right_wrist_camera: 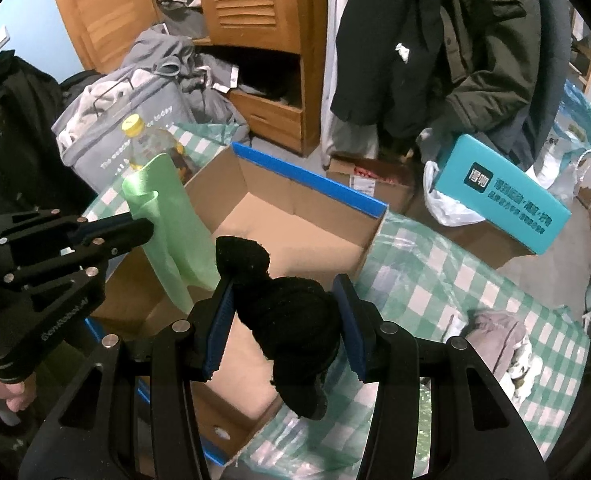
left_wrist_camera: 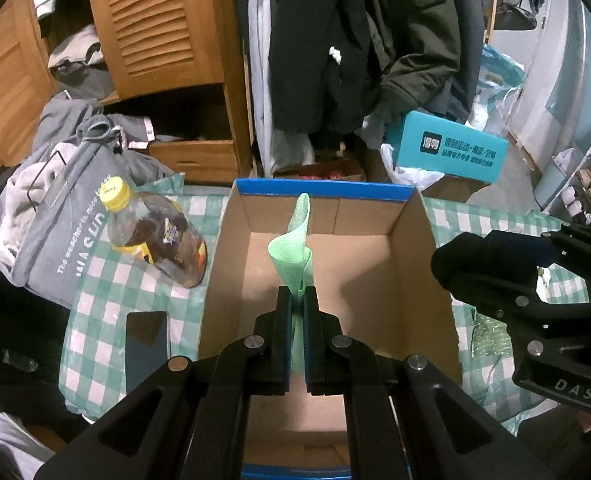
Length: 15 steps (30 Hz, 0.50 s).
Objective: Organize soft objects
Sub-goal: 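Open the left tool to drop the cloth into the box while the right tool releases the sock there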
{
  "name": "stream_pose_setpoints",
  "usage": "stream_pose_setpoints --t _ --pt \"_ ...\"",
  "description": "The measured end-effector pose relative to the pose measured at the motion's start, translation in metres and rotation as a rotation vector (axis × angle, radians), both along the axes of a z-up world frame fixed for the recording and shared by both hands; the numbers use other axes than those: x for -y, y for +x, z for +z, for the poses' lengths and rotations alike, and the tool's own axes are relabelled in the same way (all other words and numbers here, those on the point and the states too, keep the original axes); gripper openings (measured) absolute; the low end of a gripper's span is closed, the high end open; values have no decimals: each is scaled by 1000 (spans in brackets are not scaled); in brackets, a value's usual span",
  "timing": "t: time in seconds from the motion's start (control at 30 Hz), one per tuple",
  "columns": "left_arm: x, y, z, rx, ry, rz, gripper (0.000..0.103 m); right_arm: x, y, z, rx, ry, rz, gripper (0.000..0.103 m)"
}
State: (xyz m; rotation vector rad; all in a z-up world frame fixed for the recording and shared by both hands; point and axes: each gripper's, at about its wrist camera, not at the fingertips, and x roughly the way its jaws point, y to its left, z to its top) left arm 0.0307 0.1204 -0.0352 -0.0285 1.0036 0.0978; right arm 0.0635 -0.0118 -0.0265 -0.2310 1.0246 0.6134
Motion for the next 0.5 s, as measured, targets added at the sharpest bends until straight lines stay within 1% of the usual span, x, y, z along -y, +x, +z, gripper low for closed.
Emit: stream_pose_setpoints --t 0.03,0.07,0.13,0.2,0.23,0.33,0.37,0.4,0.47,0.5 --pt "0 1 -1 -3 0 3 5 -1 0 -1 -1 0 3 49" --pt "-1 1 -2 -8 1 6 9 -1 0 -1 -1 3 5 50" --pt "-2 1 -3 -11 -4 12 20 -2 1 -2 -4 5 8 52" --pt "-3 1 -2 -6 -2 20 50 -2 1 -3 -2 5 6 53" --pt "-3 0 -1 4 4 21 54 -2 1 -3 -3 1 4 56" --pt "-1 -1 2 12 22 26 61 -2 2 -4 -1 -2 -1 56" --pt "-1 -1 2 12 24 28 66 -1 1 -4 -1 0 -2 56" --pt "-1 -1 1 11 29 32 69 0 2 -3 0 1 -4 57" --pt "0 -1 1 7 38 37 69 3 2 -2 6 4 -11 64" --pt "-1 -1 0 4 40 38 71 4 2 -2 10 3 -16 65"
